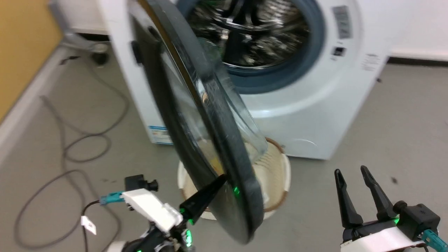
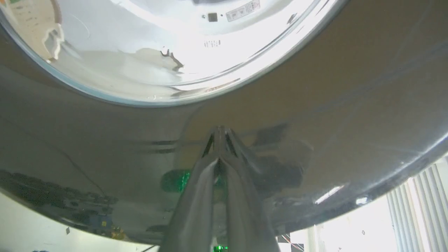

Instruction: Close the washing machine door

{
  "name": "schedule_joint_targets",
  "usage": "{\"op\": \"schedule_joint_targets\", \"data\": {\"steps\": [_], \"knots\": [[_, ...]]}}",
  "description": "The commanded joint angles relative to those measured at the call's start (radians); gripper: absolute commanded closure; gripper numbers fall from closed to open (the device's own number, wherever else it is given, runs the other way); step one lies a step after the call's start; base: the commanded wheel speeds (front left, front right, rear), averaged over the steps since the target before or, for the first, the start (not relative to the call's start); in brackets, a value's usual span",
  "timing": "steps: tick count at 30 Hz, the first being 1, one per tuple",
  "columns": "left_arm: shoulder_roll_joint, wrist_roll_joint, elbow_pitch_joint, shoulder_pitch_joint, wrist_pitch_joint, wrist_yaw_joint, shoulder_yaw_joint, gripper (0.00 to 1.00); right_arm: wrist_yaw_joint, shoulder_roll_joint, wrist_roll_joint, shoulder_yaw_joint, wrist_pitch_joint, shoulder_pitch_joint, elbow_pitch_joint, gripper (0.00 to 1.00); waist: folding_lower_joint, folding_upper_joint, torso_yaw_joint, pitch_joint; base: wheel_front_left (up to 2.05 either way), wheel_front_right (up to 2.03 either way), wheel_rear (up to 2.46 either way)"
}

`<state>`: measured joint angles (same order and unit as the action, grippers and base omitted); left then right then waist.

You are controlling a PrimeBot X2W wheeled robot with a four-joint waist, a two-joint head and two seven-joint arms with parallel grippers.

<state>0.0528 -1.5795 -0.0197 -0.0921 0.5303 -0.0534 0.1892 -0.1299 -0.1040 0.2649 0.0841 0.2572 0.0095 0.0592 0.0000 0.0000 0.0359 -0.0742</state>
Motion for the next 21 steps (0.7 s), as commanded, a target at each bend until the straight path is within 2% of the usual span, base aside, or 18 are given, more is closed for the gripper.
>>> {"op": "schedule_joint_targets", "data": {"steps": [1,11,18,21], "knots": [[-0.002,-0.008,0.013,-0.027,-0.026,0.015,0.021,1.0,-0.001,-0.004,0.0,0.002,0.005,-0.016,-0.003,0.0,0.0,0.0,-0.081,-0.034,0.0,0.0,0.0],[-0.003,-0.051,0.191,-0.21,-0.296,0.074,0.128,1.0,-0.001,0.012,0.009,0.015,0.005,-0.034,-0.006,0.0,0.0,0.0,-0.264,-0.102,0.0,0.0,0.0],[-0.003,-0.067,0.323,-0.391,-0.471,0.086,0.151,1.0,-0.001,0.028,0.015,0.028,0.005,-0.053,-0.008,0.0,0.0,0.0,-0.365,-0.148,0.0,0.0,0.0],[-0.003,-0.07,0.367,-0.451,-0.513,0.088,0.149,1.0,-0.001,0.032,0.017,0.032,0.005,-0.058,-0.008,0.0,0.0,0.0,-0.387,-0.159,0.0,0.0,0.0]]}}
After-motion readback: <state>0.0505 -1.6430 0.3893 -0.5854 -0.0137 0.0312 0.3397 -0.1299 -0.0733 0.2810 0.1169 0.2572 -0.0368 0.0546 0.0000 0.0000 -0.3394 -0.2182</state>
